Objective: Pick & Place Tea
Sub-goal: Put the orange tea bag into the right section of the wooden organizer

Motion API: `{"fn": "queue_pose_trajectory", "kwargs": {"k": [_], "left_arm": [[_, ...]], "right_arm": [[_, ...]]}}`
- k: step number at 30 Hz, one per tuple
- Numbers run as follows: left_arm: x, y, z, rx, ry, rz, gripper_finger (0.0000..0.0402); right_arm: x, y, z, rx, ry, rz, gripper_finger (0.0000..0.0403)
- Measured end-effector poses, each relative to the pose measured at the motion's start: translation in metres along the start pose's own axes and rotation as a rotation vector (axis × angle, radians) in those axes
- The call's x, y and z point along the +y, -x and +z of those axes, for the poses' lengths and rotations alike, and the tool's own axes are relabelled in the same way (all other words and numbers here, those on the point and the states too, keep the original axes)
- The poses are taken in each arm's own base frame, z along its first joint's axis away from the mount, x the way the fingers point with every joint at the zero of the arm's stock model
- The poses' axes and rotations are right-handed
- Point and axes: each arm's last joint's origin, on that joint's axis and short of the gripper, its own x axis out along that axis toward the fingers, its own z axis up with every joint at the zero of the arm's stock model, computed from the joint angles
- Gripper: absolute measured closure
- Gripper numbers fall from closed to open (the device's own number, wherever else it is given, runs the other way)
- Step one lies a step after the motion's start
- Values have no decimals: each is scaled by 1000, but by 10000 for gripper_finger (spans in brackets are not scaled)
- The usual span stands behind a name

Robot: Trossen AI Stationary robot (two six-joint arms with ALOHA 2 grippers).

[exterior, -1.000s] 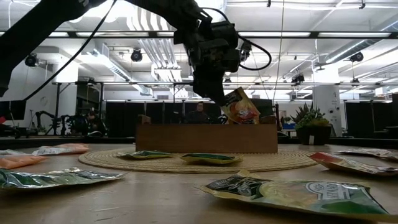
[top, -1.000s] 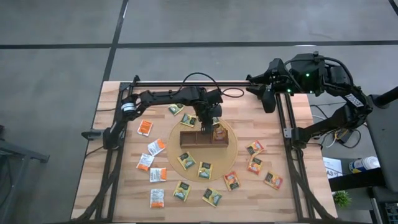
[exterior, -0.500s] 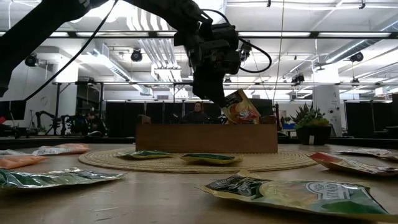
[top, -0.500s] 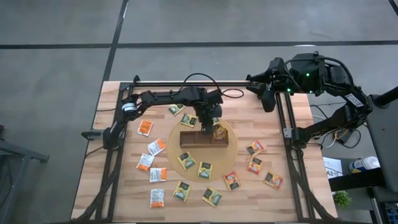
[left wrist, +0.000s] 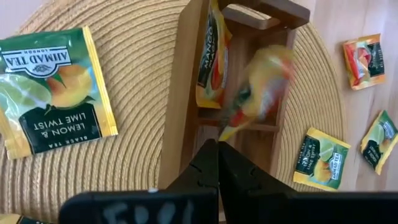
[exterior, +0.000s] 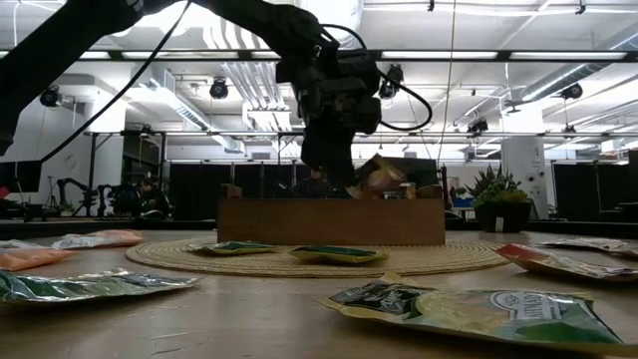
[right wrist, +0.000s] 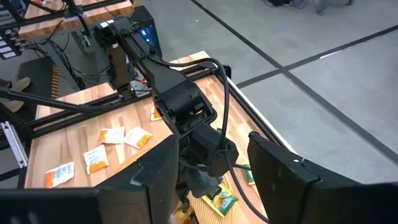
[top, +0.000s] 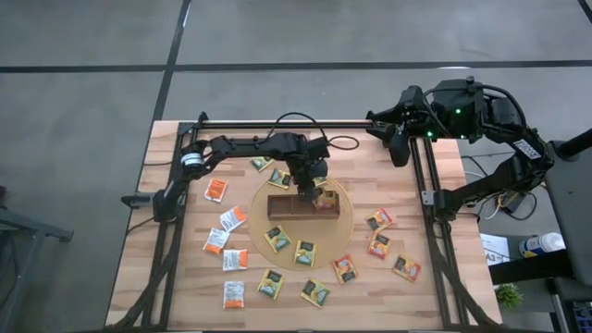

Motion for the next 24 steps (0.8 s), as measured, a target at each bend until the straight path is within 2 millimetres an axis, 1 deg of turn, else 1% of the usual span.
{"fn": "queue_pose_trajectory", "kwargs": {"k": [8, 18, 21, 24], "left_arm": [[0, 0, 5, -52, 8, -2, 401], [-1, 1, 6, -60, -8, -9, 398], [-2, 1, 7, -67, -13, -16, 378], [-2, 2, 7, -68, -6, -17, 346]], "right_arm": [[0, 0, 0, 0, 0, 0, 216], [0, 0, 0, 0, 0, 0, 216], [0, 0, 0, 0, 0, 0, 216], [0, 0, 0, -1, 0, 0, 216]]}}
